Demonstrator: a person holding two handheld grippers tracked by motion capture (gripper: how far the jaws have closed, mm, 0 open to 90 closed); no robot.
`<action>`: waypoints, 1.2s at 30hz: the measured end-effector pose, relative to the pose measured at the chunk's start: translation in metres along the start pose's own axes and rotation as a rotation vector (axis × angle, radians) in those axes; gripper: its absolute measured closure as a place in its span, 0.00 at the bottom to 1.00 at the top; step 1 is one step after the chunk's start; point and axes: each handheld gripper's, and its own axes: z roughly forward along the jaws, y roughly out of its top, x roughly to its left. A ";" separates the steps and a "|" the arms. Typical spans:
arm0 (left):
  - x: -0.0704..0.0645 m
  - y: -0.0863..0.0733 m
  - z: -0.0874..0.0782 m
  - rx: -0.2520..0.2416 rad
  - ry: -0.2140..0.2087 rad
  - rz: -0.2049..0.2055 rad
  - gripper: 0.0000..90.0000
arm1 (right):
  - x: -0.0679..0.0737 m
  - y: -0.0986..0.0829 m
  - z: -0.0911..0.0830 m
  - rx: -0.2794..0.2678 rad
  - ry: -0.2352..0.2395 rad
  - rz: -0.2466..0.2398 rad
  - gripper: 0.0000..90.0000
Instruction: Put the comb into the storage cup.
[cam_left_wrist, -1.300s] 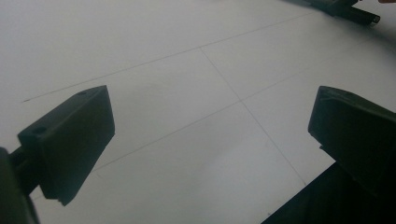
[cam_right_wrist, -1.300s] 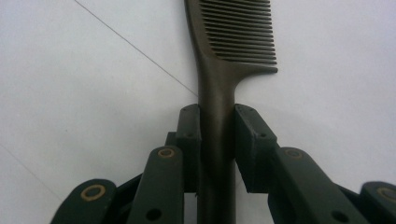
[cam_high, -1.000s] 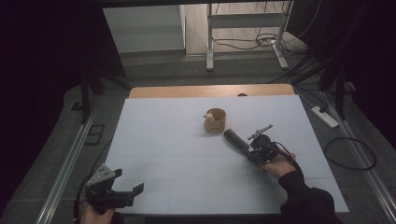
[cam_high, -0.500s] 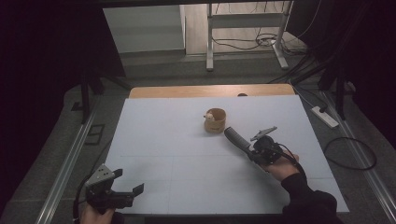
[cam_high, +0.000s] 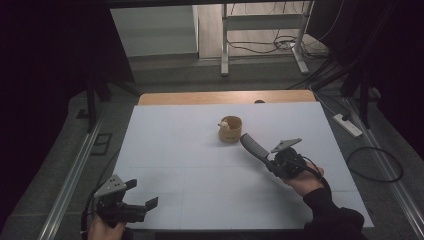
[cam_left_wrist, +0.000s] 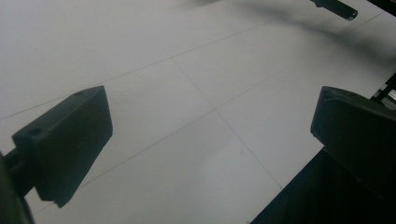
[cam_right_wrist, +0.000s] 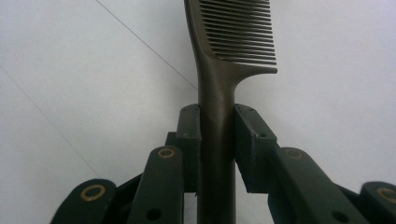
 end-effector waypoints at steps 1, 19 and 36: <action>0.001 0.000 0.001 -0.001 -0.005 0.004 0.00 | 0.000 0.000 -0.001 -0.007 -0.001 -0.001 0.80; -0.001 0.020 0.011 -0.044 -0.040 0.016 0.00 | 0.005 -0.006 -0.023 -0.102 -0.003 -0.005 0.80; -0.002 0.048 0.031 -0.027 -0.059 0.039 0.00 | 0.019 -0.009 -0.038 -0.189 -0.014 -0.060 0.80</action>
